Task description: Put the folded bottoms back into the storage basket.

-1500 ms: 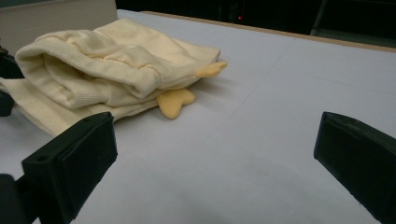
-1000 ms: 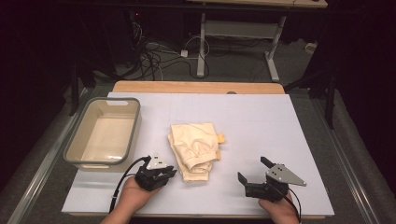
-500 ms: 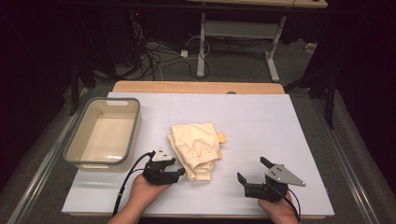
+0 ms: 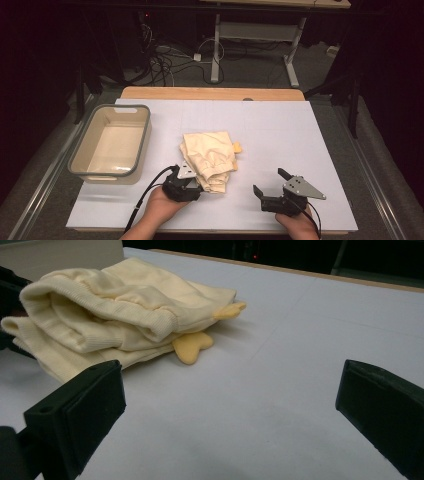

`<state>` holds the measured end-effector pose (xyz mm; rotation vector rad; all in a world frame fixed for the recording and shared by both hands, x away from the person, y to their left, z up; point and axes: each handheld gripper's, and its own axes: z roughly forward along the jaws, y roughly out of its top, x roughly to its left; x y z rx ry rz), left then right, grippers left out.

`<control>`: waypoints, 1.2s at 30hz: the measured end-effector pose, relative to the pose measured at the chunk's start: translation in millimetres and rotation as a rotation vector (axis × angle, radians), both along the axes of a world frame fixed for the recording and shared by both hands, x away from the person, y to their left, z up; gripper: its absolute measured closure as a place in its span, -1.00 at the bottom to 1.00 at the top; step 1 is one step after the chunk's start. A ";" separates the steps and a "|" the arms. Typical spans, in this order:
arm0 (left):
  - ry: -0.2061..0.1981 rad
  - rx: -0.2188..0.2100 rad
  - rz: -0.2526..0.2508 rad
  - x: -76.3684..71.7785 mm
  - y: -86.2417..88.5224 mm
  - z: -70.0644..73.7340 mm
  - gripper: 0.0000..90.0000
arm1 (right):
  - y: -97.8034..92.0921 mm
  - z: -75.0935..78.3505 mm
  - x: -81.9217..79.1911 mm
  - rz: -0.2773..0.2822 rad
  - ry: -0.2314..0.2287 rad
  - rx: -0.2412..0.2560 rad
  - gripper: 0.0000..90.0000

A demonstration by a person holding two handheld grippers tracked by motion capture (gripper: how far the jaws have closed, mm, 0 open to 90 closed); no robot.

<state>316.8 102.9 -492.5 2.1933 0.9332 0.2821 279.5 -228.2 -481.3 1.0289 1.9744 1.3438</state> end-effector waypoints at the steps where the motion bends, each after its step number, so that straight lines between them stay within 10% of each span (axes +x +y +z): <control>1: -0.004 -0.001 0.003 -0.4 0.4 0.1 -0.02 | 0.2 0.1 -0.2 0.001 -0.002 -0.001 -0.98; 7: -0.011 -0.013 -0.029 -3.0 3.0 0.4 0.68 | -1.4 0.7 -0.8 -0.003 -0.006 0.004 -0.98; 36: 0.004 -0.036 0.045 -22.5 87.3 -0.7 0.70 | 13.2 3.9 13.6 0.121 0.020 0.031 -0.99</control>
